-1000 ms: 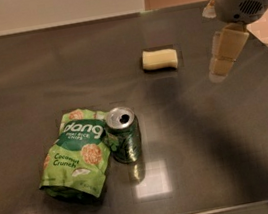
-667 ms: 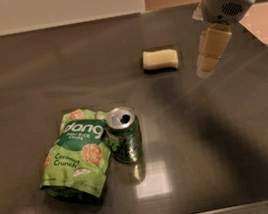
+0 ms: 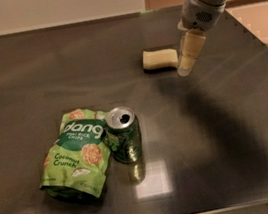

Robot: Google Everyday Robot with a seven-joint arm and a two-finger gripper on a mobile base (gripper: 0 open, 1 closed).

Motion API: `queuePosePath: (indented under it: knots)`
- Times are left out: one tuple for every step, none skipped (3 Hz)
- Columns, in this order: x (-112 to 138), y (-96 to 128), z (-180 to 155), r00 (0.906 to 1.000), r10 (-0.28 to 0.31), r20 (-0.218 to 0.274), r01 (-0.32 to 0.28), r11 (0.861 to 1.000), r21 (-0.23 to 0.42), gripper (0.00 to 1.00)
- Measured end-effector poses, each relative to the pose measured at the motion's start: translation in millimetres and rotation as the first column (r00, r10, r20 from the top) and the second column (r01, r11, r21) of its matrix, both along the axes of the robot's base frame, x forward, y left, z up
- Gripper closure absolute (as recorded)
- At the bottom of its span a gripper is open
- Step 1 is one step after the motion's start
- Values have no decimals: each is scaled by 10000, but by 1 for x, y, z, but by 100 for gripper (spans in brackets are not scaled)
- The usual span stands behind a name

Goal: Pick sponge

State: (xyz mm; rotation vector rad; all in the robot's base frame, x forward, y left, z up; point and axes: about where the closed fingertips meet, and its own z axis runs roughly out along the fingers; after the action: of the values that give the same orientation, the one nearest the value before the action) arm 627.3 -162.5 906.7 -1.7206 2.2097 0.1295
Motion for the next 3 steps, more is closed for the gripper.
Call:
queuePosePath:
  knots:
    - [22,7,-20,9993,-112,-358,121,9996,256,0]
    - [40,12,-36,9978,-202,-625,231,9987,463,0]
    - [46,16,-42,9971,-237,-720,273,9984,488,0]
